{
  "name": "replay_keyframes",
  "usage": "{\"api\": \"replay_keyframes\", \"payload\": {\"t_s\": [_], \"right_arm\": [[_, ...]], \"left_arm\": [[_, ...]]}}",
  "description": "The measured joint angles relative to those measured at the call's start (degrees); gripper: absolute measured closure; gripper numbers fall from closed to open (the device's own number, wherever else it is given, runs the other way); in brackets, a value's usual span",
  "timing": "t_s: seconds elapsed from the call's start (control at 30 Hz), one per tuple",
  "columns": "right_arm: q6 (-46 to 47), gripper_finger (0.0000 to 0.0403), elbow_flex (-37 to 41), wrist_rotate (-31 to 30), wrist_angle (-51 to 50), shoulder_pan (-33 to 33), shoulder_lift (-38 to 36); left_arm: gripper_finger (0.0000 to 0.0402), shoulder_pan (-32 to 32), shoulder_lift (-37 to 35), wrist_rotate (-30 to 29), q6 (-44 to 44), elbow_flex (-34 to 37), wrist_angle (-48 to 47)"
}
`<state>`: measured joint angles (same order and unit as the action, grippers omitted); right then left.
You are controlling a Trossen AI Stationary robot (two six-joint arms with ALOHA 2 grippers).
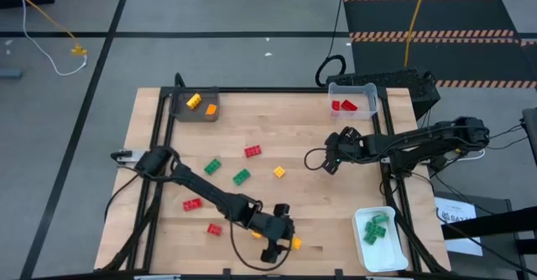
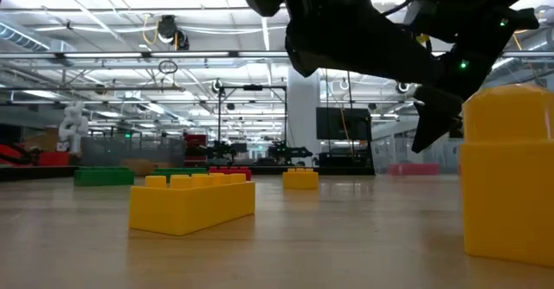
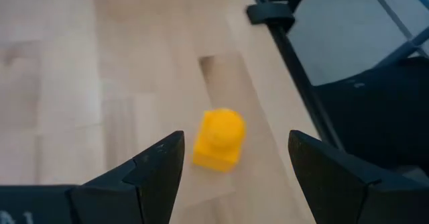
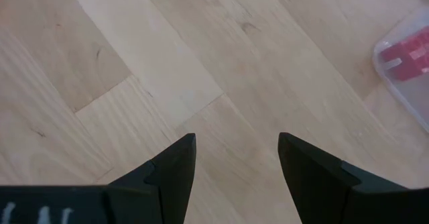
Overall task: Sort & place blocks by color
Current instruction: Put the yellow gamepiece into the black bin
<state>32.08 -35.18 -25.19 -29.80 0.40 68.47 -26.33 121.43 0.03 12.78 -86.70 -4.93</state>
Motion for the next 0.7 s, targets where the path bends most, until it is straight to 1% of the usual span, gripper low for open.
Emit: {"api": "replay_keyframes", "payload": {"t_s": [0.13,0.3,0.47,0.7], "right_arm": [[0.2,0.0200,0.0,0.0,0.0,0.0,0.0],[0.2,0.0200,0.0,0.1,1.7,0.0,0.0],[0.2,0.0200,0.0,3.0,3.3,0.1,0.0],[0.2,0.0200,0.0,3.0,3.7,0.1,0.0]], "left_arm": [[0.0135,-0.6,0.1,-0.1,-0.3,0.0,3.3],[0.0135,-0.8,0.3,-3.3,-1.5,0.0,3.2],[0.0135,-0.7,2.0,-3.5,-1.7,0.1,4.2],[0.0135,-0.7,3.3,-3.6,-2.3,0.0,5.9]]}}
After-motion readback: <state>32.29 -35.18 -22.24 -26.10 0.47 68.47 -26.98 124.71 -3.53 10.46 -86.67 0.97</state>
